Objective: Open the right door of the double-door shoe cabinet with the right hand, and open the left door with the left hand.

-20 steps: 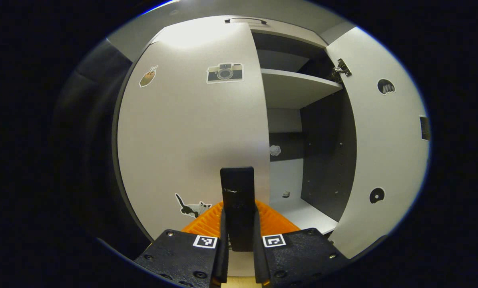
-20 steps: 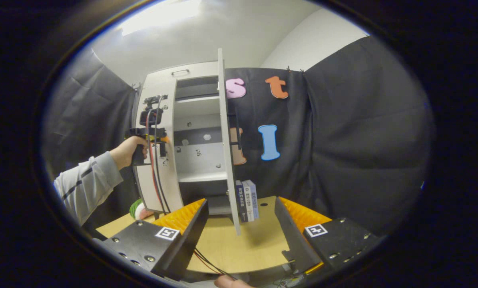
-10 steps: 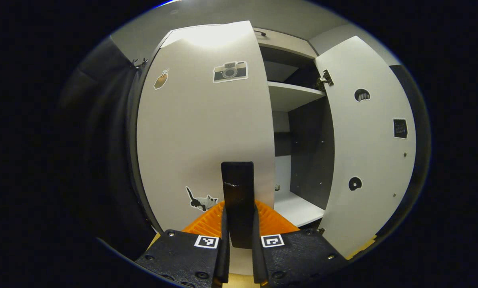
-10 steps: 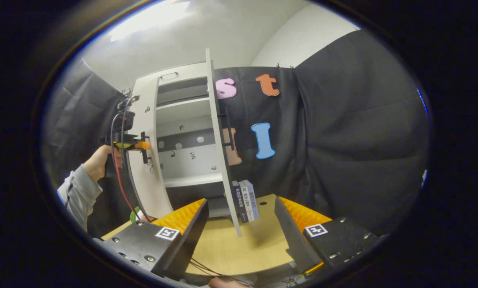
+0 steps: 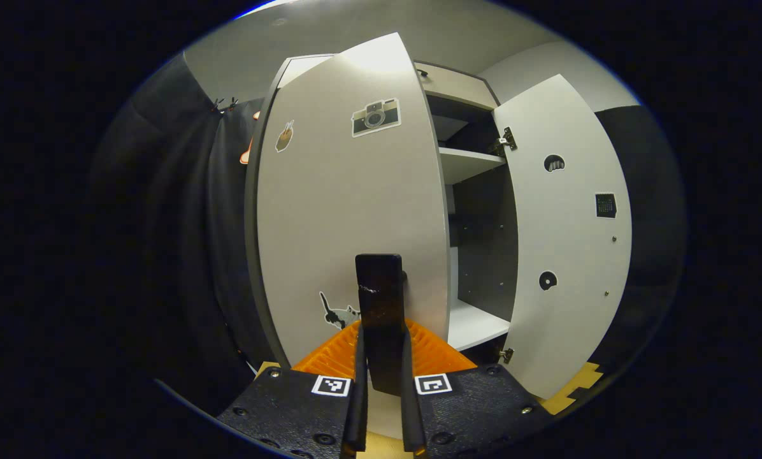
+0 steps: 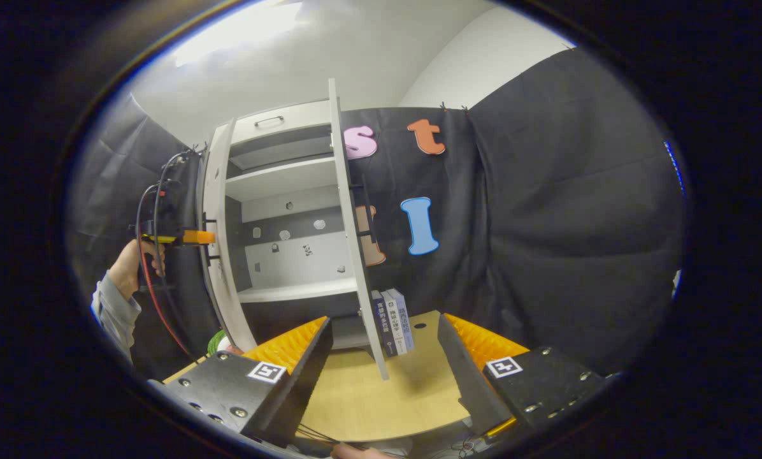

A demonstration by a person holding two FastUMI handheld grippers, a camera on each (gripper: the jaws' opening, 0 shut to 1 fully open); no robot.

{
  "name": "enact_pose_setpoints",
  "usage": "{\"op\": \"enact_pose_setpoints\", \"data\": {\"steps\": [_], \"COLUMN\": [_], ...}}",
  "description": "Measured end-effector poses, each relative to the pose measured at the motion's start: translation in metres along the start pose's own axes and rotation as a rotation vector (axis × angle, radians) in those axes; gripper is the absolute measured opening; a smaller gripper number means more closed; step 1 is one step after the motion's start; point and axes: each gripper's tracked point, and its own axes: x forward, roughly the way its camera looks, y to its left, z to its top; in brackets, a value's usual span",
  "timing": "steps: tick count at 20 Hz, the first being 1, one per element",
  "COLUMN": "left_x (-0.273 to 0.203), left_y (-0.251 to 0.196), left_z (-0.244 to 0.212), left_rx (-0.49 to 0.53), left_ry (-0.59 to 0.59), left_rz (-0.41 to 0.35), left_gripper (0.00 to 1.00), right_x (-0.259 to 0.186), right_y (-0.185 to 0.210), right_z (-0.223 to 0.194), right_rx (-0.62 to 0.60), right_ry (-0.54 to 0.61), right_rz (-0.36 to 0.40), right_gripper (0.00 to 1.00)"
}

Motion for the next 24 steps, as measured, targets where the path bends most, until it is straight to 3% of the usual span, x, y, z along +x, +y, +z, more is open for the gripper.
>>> {"op": "enact_pose_setpoints", "data": {"steps": [7, 15, 17, 19, 20, 22, 24], "left_x": [-0.039, -0.071, -0.074, -0.075, -0.074, -0.074, -0.075], "left_y": [0.044, 0.131, 0.146, 0.144, 0.144, 0.147, 0.147], "left_z": [0.0, -0.002, -0.004, -0.002, -0.002, -0.004, -0.002], "left_rx": [0.012, 0.006, 0.01, -0.003, -0.001, 0.018, 0.002], "left_ry": [-0.01, -0.028, -0.038, -0.056, -0.056, -0.062, -0.069], "left_rz": [0.025, 0.173, 0.171, 0.12, 0.11, 0.101, 0.094], "left_gripper": [0.19, 0.03, 0.01, 0.0, 0.0, 0.01, 0.01], "right_x": [-0.003, 0.006, 0.006, 0.006, 0.006, 0.008, 0.008], "right_y": [0.023, 0.068, 0.077, 0.085, 0.088, 0.095, 0.099], "right_z": [-0.001, -0.014, -0.017, -0.02, -0.022, -0.025, -0.028], "right_rx": [0.003, -0.018, -0.027, -0.038, -0.042, -0.053, -0.064], "right_ry": [-0.007, 0.019, 0.026, 0.031, 0.035, 0.041, 0.047], "right_rz": [0.027, 0.09, 0.099, 0.104, 0.108, 0.114, 0.12], "right_gripper": [0.98, 0.98, 1.0, 1.0, 0.93, 0.98, 0.93]}}
